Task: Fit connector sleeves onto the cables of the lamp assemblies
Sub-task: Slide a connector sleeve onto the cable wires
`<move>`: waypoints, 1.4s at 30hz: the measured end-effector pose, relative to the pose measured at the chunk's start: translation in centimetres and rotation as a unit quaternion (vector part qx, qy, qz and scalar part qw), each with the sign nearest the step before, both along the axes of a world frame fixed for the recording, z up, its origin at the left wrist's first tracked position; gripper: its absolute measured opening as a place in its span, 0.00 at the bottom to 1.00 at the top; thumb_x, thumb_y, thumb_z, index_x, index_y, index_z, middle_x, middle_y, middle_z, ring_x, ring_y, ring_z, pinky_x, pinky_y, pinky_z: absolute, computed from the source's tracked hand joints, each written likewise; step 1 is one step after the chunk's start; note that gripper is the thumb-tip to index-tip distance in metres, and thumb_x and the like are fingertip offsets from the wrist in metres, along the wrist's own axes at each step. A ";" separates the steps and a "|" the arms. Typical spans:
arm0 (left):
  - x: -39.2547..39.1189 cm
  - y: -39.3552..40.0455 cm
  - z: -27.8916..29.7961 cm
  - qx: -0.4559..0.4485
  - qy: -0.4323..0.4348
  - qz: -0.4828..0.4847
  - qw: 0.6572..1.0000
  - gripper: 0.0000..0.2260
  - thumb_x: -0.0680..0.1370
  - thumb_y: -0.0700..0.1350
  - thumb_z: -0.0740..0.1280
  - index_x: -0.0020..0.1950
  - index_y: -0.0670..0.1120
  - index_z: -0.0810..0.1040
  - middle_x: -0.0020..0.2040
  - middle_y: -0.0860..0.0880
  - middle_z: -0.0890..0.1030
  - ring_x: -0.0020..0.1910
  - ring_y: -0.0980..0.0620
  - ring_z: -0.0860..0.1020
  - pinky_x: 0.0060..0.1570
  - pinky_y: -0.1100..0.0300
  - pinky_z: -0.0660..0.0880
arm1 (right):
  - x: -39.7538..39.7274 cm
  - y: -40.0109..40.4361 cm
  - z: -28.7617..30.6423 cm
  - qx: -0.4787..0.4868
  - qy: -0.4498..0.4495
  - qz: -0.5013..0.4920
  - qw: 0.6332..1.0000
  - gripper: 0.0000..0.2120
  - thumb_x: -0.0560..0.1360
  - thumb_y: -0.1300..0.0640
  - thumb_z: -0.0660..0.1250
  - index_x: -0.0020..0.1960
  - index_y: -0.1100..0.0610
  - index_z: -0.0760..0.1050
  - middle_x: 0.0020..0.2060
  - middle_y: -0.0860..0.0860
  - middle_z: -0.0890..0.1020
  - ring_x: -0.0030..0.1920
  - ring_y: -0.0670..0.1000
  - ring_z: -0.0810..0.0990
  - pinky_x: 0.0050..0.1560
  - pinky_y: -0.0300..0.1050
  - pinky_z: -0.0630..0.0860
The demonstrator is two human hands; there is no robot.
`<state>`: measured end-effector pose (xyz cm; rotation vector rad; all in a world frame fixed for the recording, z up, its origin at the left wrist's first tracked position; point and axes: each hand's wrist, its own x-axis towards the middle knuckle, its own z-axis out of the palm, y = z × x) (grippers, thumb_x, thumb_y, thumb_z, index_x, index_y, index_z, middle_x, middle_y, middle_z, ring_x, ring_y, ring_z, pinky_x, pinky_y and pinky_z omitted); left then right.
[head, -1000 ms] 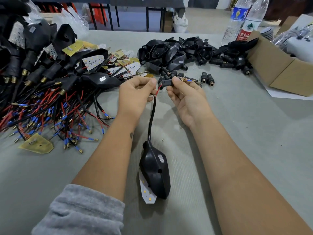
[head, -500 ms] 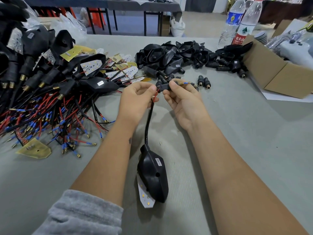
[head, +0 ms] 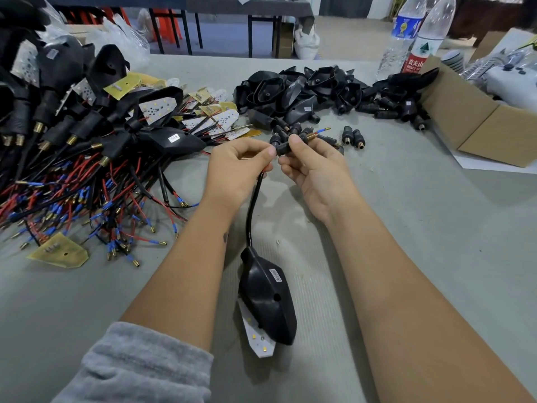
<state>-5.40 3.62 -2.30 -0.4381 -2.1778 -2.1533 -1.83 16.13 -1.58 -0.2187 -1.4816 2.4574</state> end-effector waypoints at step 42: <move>-0.1 0.3 -0.3 -0.038 0.009 -0.023 0.999 0.07 0.78 0.36 0.68 0.45 0.47 0.80 0.32 0.52 0.76 0.25 0.62 0.71 0.27 0.68 0.70 | -0.2 0.0 0.0 0.082 0.001 -0.004 0.997 0.03 0.81 0.62 0.62 0.48 0.58 0.71 0.38 0.56 0.80 0.31 0.49 0.79 0.34 0.40 0.78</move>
